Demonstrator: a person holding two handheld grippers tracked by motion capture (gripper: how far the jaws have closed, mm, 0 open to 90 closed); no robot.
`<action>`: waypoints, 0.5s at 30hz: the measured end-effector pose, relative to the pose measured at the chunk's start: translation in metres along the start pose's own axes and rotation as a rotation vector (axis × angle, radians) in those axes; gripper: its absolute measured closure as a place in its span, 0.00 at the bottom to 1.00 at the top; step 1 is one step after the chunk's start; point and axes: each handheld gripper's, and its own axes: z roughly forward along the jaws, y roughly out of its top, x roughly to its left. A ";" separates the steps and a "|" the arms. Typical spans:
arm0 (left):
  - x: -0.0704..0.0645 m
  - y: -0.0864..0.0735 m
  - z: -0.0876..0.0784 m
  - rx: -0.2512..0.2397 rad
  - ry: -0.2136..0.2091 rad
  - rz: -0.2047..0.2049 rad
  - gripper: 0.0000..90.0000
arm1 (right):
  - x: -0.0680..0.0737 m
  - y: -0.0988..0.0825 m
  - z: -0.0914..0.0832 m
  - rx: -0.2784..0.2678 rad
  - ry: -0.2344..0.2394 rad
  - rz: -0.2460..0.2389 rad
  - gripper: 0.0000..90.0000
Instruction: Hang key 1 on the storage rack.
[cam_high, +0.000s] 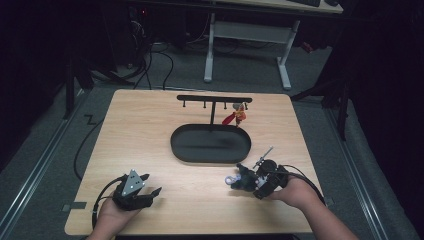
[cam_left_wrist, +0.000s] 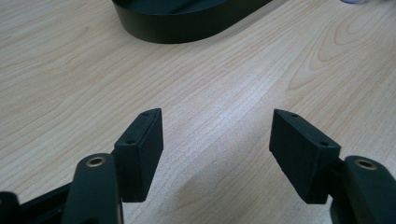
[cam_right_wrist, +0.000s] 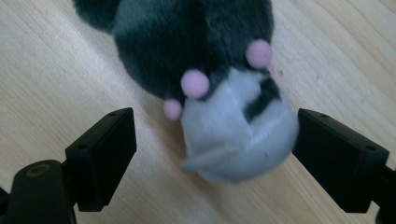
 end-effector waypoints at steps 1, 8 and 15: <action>0.000 0.000 0.000 0.000 -0.001 0.000 0.39 | 0.000 0.003 0.002 0.000 -0.004 -0.014 0.16; 0.000 0.000 0.000 0.001 -0.003 0.008 0.39 | 0.000 0.011 0.011 0.025 0.005 -0.029 0.18; 0.001 0.000 -0.001 0.005 -0.004 0.006 0.39 | 0.000 0.015 0.016 0.032 -0.008 -0.037 0.26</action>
